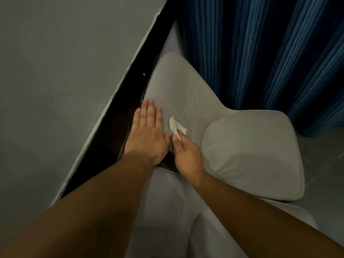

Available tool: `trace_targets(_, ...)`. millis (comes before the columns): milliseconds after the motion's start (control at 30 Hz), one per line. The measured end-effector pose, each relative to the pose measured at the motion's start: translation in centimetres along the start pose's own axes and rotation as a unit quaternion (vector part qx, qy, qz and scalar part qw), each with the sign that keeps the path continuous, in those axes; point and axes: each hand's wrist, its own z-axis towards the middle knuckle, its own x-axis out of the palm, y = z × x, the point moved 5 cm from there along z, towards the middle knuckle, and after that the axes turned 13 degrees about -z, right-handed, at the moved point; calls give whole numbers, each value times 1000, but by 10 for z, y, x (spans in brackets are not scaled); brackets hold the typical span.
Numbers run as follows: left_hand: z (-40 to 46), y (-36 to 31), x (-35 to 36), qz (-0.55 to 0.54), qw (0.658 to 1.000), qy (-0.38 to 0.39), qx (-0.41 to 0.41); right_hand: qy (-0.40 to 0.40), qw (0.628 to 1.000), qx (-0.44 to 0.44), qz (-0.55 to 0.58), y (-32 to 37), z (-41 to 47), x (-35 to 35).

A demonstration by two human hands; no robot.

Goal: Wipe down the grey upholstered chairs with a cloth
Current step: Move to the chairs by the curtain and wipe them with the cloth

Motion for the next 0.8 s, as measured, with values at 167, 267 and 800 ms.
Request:
trace_targets(167,2,4,3,-88,996,5,13,27,993,70,-93,-30,-8,7)
trace_targets(267,2,4,3,-151,988,-6,12,49,973,185,-126,-54,-8,-5)
trace_targets(800,9,9,-7,-420,905,-69,-2,60,987,-123,85,19,41,16)
